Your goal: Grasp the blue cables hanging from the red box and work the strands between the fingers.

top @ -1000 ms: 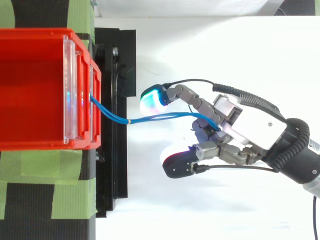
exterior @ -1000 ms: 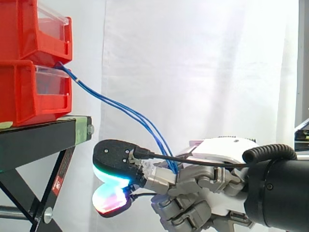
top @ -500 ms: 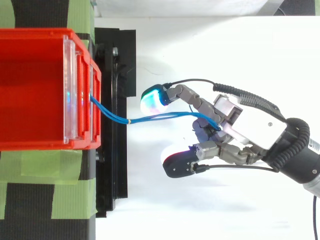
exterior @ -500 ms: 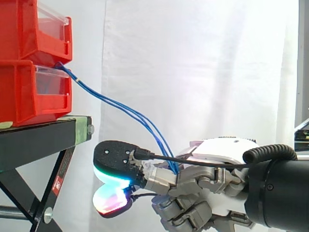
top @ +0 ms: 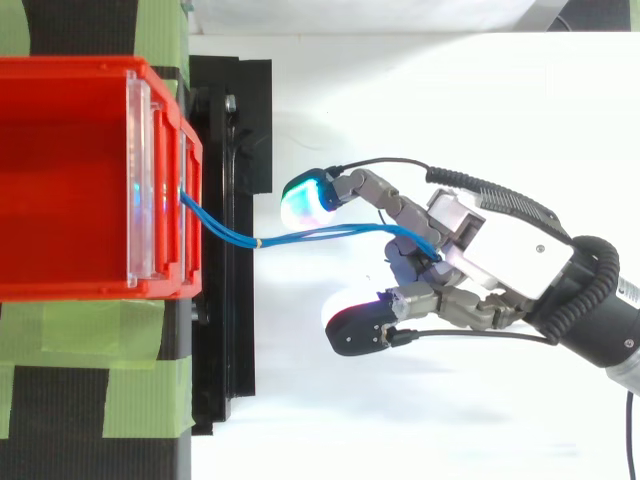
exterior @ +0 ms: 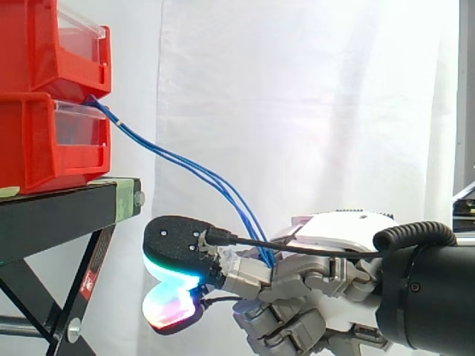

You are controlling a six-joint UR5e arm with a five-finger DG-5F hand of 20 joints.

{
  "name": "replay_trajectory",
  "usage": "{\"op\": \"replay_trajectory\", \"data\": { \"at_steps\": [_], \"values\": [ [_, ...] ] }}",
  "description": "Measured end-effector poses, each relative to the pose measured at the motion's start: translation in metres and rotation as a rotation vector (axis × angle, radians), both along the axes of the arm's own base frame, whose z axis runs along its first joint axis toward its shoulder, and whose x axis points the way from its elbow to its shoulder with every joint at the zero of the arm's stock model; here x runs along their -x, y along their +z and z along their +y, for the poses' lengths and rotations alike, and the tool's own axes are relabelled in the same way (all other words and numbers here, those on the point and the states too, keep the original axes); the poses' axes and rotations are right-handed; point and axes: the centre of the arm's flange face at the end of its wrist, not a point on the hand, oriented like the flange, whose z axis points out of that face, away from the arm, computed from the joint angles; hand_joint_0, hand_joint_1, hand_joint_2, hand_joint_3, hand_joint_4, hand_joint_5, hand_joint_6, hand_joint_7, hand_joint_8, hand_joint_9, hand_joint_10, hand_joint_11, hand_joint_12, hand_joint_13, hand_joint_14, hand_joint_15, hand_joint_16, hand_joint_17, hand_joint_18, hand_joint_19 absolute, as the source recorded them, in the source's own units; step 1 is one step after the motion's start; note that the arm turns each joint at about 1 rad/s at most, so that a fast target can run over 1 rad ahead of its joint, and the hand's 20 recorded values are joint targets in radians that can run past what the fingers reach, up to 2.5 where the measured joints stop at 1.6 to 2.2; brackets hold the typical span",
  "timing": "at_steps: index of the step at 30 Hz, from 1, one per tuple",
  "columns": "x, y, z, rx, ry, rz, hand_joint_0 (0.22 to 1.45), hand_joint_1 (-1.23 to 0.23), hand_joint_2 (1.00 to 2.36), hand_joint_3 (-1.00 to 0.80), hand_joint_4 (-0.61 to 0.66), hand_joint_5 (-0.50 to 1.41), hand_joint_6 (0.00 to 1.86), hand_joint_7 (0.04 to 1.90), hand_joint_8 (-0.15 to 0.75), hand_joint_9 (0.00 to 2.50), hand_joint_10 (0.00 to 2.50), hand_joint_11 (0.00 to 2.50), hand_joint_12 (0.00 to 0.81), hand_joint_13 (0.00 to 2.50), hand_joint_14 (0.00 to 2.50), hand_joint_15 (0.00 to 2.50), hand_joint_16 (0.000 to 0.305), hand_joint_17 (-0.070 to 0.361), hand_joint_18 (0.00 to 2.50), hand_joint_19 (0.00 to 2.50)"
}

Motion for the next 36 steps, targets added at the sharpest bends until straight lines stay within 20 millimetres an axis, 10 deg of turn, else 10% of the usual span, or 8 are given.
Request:
{"op": "replay_trajectory", "data": {
  "at_steps": [36],
  "values": [
    [0.0, 0.0, 0.0001, 0.0, 0.0, 0.0, 0.76, -0.52, 1.0, -1.0, 0.22, -0.14, 0.01, 1.01, 0.445, 1.06, 2.5, 2.5, 0.498, 1.49, 2.5, 1.57, 0.057, 0.129, 1.8, 0.8]
  ]
}}
